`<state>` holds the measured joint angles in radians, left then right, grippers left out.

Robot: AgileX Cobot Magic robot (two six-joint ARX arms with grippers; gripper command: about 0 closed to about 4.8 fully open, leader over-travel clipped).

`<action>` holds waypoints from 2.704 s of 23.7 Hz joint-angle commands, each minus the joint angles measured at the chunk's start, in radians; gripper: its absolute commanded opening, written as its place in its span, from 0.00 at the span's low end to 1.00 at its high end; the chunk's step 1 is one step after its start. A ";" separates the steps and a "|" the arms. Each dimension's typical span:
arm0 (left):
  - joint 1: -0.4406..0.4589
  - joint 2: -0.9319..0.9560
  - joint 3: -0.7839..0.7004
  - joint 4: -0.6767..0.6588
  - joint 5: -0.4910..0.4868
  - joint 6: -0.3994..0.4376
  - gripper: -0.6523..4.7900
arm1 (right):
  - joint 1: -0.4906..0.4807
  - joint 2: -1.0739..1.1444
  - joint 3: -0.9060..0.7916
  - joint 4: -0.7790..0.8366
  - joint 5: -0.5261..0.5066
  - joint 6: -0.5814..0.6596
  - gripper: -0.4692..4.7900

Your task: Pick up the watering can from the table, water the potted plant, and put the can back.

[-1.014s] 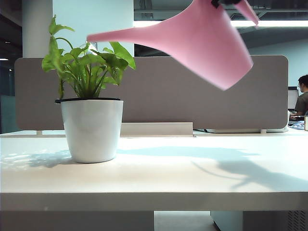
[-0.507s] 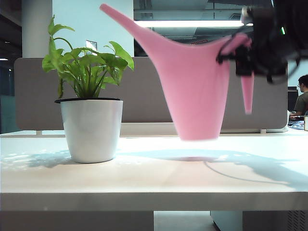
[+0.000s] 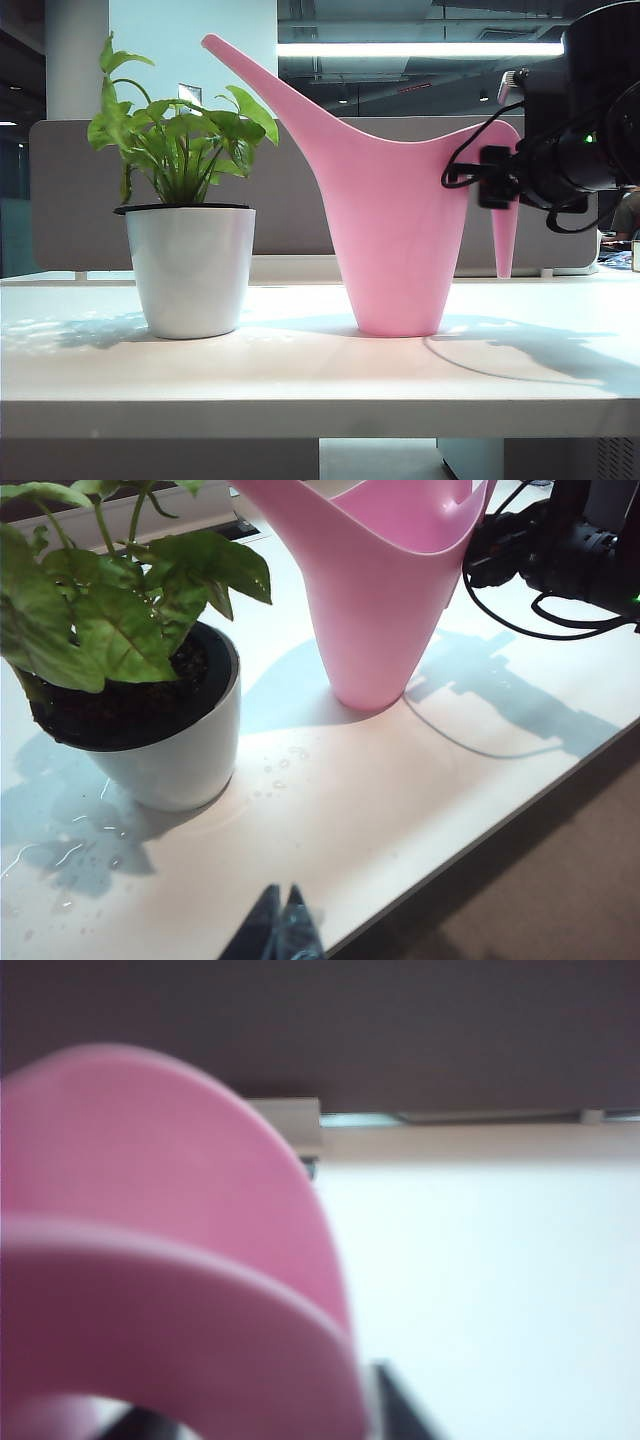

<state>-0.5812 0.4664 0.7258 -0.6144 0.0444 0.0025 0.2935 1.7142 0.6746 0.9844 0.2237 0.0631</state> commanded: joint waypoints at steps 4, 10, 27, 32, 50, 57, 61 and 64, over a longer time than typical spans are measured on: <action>-0.001 0.000 0.003 0.010 0.001 -0.003 0.13 | 0.000 -0.106 0.006 -0.164 -0.002 0.003 0.87; -0.001 0.000 0.003 0.010 0.001 -0.003 0.13 | 0.000 -0.352 -0.089 -0.371 -0.002 0.003 0.87; -0.001 0.000 0.003 0.010 0.001 -0.003 0.13 | 0.001 -1.544 -0.489 -1.040 -0.043 0.035 0.08; -0.001 -0.003 0.003 0.004 0.002 -0.003 0.13 | 0.003 -1.703 -0.522 -1.168 -0.050 0.045 0.08; -0.001 -0.003 0.003 0.002 0.001 -0.003 0.13 | -0.048 -1.711 -0.674 -1.163 -0.175 0.005 0.08; -0.001 -0.003 0.003 0.002 0.001 -0.003 0.13 | -0.207 -1.711 -0.674 -1.164 -0.182 0.009 0.08; -0.001 -0.003 0.003 0.002 0.001 -0.003 0.13 | -0.222 -1.711 -0.674 -1.163 -0.174 0.008 0.08; -0.001 -0.003 0.003 0.002 0.001 -0.003 0.13 | -0.222 -1.711 -0.674 -1.164 -0.178 0.009 0.08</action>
<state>-0.5812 0.4641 0.7258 -0.6216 0.0444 0.0025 0.0711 0.0036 0.0082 -0.1932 0.0479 0.0742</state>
